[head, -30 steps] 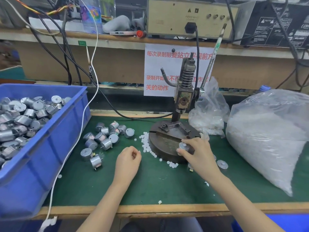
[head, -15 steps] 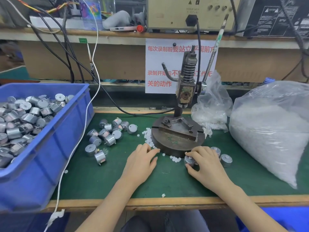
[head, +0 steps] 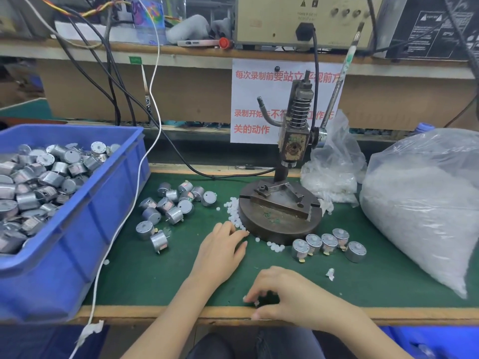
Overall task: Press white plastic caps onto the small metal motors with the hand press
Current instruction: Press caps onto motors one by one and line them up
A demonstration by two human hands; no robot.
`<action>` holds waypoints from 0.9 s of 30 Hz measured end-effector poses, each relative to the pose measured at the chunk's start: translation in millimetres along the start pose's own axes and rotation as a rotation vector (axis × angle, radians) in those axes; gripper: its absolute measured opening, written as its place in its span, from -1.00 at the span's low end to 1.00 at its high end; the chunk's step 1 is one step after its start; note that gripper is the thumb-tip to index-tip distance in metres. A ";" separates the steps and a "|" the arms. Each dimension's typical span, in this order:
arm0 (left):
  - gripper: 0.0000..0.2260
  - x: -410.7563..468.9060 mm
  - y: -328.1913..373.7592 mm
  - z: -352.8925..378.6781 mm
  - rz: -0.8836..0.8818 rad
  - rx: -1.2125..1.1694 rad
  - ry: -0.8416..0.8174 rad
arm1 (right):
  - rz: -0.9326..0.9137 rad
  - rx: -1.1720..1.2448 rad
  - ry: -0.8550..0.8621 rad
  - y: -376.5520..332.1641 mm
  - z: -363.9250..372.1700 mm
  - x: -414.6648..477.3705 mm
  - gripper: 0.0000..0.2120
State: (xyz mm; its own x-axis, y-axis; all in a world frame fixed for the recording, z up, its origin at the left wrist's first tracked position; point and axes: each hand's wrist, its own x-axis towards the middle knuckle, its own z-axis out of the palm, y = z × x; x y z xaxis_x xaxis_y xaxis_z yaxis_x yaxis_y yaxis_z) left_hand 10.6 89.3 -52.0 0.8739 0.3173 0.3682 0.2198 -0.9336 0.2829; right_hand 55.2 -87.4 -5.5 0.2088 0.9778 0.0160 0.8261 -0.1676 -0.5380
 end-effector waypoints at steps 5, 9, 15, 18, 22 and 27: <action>-0.75 -1.2 -0.1 -0.5 -0.070 -0.050 0.045 | 0.051 0.000 -0.005 2.4 7.1 3.9 -0.82; -0.78 -2.1 0.1 -1.1 -0.092 -0.068 0.059 | 0.075 0.005 -0.002 5.2 3.6 3.3 -0.88; -0.80 -2.2 0.0 -1.9 -0.111 -0.087 0.063 | 0.100 -0.074 0.077 13.9 6.9 -6.0 -0.86; -0.80 -1.7 0.3 -2.2 -0.118 -0.094 0.061 | 0.114 -0.236 0.110 15.8 10.2 -8.8 -0.78; -0.79 -1.9 0.0 -2.2 -0.115 -0.094 0.063 | 0.115 -0.366 0.067 12.7 14.7 -8.4 -0.73; -0.79 -1.6 0.1 -2.0 -0.107 -0.089 0.078 | 0.133 -0.337 0.037 13.8 12.7 -10.6 -0.78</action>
State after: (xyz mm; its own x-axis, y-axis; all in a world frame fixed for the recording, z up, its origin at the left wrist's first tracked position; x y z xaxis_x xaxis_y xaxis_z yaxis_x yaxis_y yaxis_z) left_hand 8.4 89.0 -50.8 0.8106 0.4297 0.3979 0.2677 -0.8762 0.4008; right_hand 57.7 -98.5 -23.9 0.3399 0.9405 -0.0012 0.9152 -0.3311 -0.2300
